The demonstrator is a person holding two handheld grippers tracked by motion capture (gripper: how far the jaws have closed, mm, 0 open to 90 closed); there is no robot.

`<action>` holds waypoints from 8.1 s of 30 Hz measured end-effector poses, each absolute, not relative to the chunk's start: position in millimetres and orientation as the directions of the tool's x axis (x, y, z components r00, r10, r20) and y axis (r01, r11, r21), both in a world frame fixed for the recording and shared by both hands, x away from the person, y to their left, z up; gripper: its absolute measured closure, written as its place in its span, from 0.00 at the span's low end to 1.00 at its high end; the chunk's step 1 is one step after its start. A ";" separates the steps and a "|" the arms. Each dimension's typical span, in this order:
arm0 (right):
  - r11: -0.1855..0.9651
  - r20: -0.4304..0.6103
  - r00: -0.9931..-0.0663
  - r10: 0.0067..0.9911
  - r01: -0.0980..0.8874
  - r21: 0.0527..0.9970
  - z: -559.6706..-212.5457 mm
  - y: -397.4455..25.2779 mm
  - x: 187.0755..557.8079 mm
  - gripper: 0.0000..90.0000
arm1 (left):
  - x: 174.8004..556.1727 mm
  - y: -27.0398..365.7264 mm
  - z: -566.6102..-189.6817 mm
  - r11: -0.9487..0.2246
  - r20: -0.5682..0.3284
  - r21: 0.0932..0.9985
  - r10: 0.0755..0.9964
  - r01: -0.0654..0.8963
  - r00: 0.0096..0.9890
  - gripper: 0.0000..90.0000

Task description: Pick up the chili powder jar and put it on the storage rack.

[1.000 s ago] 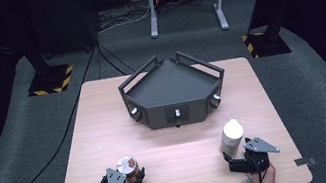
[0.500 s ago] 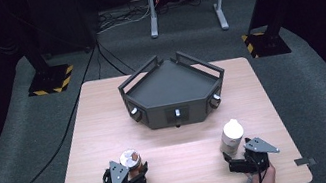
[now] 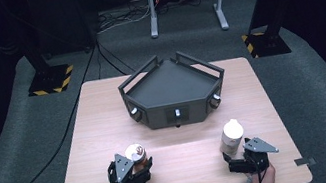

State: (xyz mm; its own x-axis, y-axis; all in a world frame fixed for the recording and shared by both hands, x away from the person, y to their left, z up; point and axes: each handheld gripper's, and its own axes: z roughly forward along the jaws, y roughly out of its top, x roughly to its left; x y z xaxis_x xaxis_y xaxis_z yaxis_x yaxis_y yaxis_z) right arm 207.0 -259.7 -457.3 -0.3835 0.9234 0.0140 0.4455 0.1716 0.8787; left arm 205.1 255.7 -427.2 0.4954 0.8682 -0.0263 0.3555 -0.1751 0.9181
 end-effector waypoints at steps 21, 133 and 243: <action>0.166 0.017 -0.380 0.925 0.446 0.880 -457.5 -259.9 206.6 0.00 | 222.5 251.8 -418.5 -0.173 -0.032 0.922 0.858 0.346 0.513 0.35; 0.167 0.015 -0.374 0.927 0.450 0.877 -456.9 -258.6 207.2 0.00 | 313.2 243.1 -366.1 -0.174 -0.080 0.921 0.794 0.350 0.603 0.36; 0.168 0.025 -0.384 0.923 0.461 0.872 -455.7 -260.9 210.1 0.00 | 390.6 218.0 -317.2 -0.211 -0.041 0.920 0.786 0.329 0.616 0.36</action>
